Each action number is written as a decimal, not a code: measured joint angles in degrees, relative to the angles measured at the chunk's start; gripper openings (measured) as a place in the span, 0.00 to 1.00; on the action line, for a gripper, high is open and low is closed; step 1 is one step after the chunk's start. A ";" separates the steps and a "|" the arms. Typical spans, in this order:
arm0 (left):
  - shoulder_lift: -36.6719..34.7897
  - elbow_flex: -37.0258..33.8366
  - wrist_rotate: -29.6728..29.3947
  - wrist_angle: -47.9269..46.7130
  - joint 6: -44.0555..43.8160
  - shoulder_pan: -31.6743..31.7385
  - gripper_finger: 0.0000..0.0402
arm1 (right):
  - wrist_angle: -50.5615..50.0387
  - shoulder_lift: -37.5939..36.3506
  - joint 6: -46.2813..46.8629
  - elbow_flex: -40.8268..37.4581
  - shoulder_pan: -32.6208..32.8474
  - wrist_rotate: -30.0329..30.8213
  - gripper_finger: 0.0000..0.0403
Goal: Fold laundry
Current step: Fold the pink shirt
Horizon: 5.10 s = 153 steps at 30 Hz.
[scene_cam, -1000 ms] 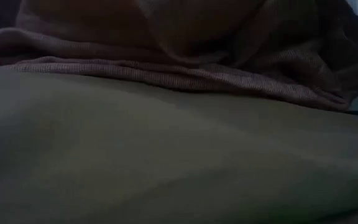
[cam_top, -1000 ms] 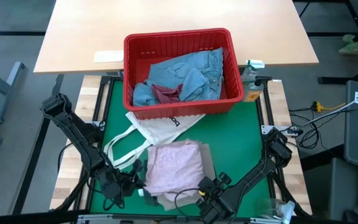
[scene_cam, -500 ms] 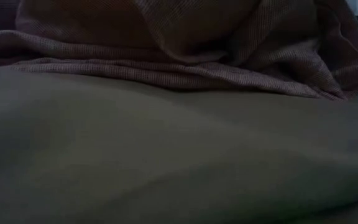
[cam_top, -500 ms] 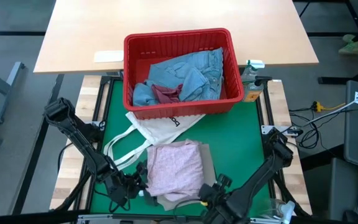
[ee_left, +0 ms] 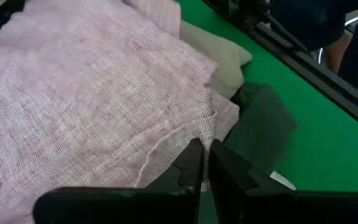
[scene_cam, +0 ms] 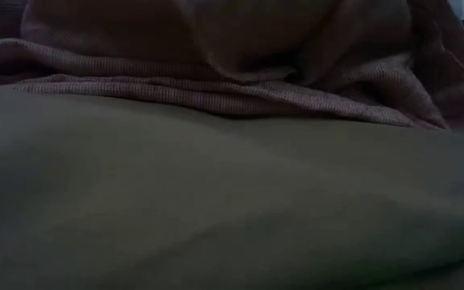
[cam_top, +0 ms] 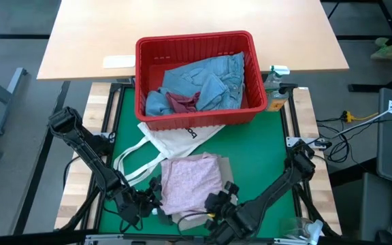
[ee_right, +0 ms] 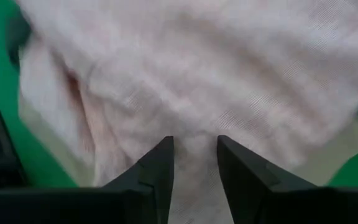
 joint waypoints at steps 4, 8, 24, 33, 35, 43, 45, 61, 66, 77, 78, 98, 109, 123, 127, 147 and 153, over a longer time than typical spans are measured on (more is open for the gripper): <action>0.02 0.00 0.27 -0.19 -2.47 -0.03 0.05 | 2.42 0.00 -0.17 -4.98 -0.21 -6.39 0.30; 0.02 -1.08 0.48 0.17 -2.86 0.02 0.05 | 5.36 -0.02 -0.17 -8.84 -0.21 -8.43 0.30; 5.57 -3.38 2.75 7.64 -9.45 0.35 0.05 | 5.10 -0.04 -0.43 -9.36 -0.19 -9.77 0.30; 5.57 -3.39 2.99 8.90 -20.84 1.23 0.20 | 5.07 -0.04 -0.45 -9.36 -0.19 -10.64 0.30; 5.57 -3.39 2.99 9.14 -20.87 1.23 0.25 | 5.07 -0.04 -0.47 -9.36 -0.19 -10.67 0.30; 4.20 -3.34 10.55 10.75 -19.40 0.52 0.31 | 4.71 -0.35 -0.52 -8.84 -0.15 -12.13 0.30; 3.76 -3.34 10.68 10.44 -19.31 -0.30 0.30 | 3.24 -0.46 -0.63 -7.66 0.14 -12.25 0.30; 2.26 -3.34 7.47 24.26 -18.79 0.00 0.29 | -10.41 -0.57 -7.50 7.20 0.92 -2.87 0.30; -2.18 -3.32 0.47 24.22 -18.75 2.27 0.29 | -16.41 -0.65 -14.28 12.29 -1.59 1.85 0.30; -8.71 -3.21 -9.50 10.86 -10.10 9.47 0.29 | -18.90 -0.77 -30.54 10.52 -12.93 0.39 0.30; -8.49 -3.21 -9.41 8.83 -10.74 10.29 0.29 | -18.95 -0.76 -31.26 9.97 -13.82 0.37 0.30; -0.30 -13.08 -5.99 6.41 -22.02 19.17 0.29 | 2.64 -0.81 -30.22 -19.69 -19.36 -4.32 0.30; -1.30 -10.98 -4.93 5.31 -17.62 18.89 0.29 | -6.47 -0.63 -30.40 -12.30 -19.25 -6.05 0.30; -6.67 1.27 3.07 -1.98 -16.14 16.06 0.29 | -15.73 -0.63 -27.11 10.54 -10.55 -4.63 0.30; -6.67 1.46 2.20 -3.10 -16.27 13.93 0.29 | -14.23 -0.63 -27.07 10.61 -7.19 -3.12 0.30; -5.52 -3.44 1.17 2.47 -31.93 8.32 0.29 | 3.70 -0.35 -24.42 -9.37 -8.43 -10.34 0.30; -0.41 -6.38 -0.22 12.59 -32.76 6.77 0.29 | 8.68 -0.48 -24.29 -14.03 -8.45 -10.74 0.30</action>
